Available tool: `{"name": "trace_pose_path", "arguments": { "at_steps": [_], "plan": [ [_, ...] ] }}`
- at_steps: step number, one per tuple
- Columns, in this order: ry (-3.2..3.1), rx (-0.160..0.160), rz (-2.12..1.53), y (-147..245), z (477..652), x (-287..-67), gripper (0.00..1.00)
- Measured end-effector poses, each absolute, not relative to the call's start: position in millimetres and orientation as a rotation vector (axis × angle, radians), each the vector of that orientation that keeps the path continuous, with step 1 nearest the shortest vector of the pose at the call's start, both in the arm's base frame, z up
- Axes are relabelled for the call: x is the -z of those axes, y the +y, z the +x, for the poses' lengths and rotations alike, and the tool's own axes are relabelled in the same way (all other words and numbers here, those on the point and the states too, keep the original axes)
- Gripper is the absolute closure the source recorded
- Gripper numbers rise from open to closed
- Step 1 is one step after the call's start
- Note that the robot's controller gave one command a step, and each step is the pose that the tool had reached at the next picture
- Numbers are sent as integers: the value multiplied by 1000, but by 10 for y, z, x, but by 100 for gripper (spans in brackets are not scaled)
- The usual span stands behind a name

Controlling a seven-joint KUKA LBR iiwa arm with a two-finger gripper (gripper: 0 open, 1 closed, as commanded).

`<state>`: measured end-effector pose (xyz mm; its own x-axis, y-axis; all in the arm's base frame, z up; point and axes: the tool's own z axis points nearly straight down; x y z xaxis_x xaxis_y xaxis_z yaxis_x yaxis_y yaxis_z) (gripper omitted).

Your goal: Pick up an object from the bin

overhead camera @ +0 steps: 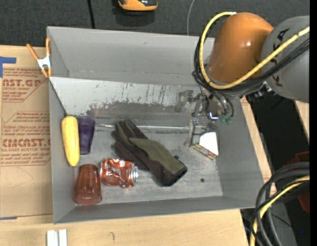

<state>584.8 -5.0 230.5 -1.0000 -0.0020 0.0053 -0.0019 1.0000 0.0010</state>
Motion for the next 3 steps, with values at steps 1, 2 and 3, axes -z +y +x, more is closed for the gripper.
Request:
{"name": "trace_pose_path", "arguments": {
  "at_steps": [1, 2, 3],
  "plan": [
    [-3144, 2, 3, -51, 5862, -2350, 0],
    [-3144, 2, 5, -51, 5861, -2348, 0],
    [-3138, 0, 93, 84, 5639, -2417, 0]
  ]
}}
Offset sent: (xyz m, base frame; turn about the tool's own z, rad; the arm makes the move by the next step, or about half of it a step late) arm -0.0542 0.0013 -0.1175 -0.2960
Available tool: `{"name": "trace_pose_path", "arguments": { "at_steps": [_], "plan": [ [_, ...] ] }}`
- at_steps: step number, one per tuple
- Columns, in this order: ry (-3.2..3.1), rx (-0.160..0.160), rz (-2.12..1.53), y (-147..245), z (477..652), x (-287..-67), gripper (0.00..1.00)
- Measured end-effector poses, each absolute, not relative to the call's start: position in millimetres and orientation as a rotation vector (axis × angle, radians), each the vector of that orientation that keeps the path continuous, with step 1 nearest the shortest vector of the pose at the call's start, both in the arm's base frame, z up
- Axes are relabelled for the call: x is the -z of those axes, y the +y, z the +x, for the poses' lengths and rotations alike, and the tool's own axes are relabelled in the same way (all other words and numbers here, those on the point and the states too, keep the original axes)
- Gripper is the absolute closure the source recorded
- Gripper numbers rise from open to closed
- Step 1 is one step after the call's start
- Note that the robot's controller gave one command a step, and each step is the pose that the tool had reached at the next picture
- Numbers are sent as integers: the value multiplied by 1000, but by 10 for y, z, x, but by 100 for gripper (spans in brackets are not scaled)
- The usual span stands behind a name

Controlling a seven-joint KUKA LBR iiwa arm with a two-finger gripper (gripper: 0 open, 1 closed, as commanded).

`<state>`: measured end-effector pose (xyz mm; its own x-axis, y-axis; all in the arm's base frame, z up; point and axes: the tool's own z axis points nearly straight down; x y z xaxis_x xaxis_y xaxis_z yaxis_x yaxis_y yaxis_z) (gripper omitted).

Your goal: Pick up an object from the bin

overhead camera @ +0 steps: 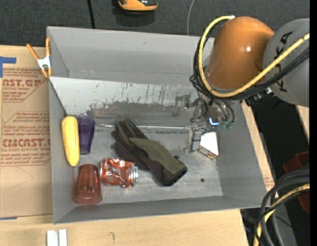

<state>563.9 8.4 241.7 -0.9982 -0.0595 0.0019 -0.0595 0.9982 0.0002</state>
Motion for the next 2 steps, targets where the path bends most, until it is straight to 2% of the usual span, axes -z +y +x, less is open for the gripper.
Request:
{"name": "trace_pose_path", "arguments": {
  "at_steps": [1, 2],
  "plan": [
    [-3141, -1, 276, 59, 5571, -2049, 0],
    [-3121, -1, 409, 101, 5504, -1361, 0]
  ]
}}
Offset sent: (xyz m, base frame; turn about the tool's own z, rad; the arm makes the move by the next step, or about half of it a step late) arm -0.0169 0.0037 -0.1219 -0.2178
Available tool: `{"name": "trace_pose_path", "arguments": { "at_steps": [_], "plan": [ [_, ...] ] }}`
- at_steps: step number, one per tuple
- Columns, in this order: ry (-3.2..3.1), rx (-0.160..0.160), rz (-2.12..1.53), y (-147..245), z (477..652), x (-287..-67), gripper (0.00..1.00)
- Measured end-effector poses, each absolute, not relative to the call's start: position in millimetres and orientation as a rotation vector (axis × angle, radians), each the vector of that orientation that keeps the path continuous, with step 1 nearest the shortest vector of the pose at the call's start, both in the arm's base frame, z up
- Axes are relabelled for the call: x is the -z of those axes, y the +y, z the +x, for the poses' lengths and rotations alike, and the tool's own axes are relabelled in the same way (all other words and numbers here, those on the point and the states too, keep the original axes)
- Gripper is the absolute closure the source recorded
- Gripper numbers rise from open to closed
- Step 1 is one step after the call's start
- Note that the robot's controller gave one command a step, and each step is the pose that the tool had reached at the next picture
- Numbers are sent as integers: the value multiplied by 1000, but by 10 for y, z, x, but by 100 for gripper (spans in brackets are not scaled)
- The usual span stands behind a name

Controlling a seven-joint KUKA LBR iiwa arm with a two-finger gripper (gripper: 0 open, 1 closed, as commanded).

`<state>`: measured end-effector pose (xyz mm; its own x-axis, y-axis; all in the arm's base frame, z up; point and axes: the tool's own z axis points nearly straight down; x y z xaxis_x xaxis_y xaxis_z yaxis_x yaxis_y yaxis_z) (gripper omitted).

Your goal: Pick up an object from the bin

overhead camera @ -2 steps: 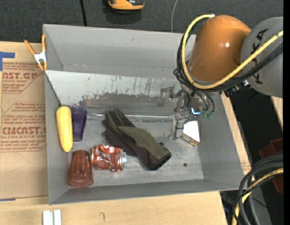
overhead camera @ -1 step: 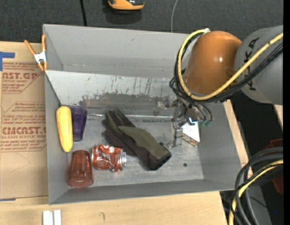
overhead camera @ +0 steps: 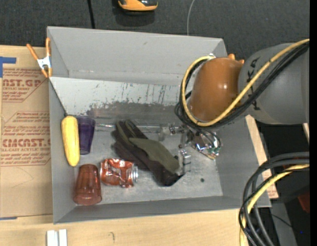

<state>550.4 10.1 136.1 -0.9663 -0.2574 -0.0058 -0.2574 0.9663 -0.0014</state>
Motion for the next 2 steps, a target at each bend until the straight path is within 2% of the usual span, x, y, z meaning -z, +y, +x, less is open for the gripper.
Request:
{"name": "trace_pose_path", "arguments": {
  "at_steps": [1, 2],
  "plan": [
    [3139, -1, -112, 166, 5549, -1052, 100],
    [3139, -1, -112, 165, 5548, -1052, 0]
  ]
}}
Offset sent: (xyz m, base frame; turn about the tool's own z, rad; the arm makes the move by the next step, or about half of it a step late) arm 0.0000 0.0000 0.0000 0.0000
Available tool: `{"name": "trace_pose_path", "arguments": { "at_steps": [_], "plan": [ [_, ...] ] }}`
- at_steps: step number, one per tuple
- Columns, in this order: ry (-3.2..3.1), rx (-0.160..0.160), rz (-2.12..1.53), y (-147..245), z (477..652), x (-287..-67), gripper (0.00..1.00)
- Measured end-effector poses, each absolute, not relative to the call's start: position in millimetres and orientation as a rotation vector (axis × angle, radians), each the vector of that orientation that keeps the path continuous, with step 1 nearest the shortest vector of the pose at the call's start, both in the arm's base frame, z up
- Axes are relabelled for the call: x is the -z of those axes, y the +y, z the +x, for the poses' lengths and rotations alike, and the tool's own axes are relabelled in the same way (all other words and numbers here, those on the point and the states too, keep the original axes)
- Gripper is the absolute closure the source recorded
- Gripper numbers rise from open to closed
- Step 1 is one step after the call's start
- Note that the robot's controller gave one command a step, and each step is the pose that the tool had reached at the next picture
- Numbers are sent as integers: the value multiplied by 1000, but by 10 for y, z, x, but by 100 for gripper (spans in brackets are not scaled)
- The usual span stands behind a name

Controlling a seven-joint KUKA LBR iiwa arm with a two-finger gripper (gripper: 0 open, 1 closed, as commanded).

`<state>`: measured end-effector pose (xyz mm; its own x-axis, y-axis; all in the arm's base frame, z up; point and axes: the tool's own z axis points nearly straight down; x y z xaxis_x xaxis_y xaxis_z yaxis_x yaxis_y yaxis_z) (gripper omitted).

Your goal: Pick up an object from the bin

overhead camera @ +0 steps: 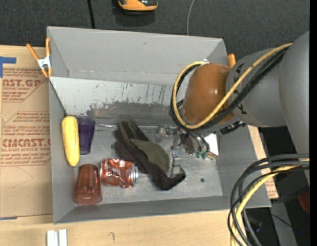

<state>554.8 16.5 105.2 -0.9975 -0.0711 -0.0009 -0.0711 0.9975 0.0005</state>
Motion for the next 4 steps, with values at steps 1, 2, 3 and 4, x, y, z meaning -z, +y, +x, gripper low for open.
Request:
{"name": "trace_pose_path", "arguments": {
  "at_steps": [1, 2, 3, 4],
  "plan": [
    [3139, -1, -112, 165, 5548, -1052, 0],
    [3135, 0, 229, -158, 5267, -697, 100],
    [3135, 0, 229, -158, 5267, -698, 100],
    [3141, -1, 243, -151, 5175, -1088, 100]
  ]
}}
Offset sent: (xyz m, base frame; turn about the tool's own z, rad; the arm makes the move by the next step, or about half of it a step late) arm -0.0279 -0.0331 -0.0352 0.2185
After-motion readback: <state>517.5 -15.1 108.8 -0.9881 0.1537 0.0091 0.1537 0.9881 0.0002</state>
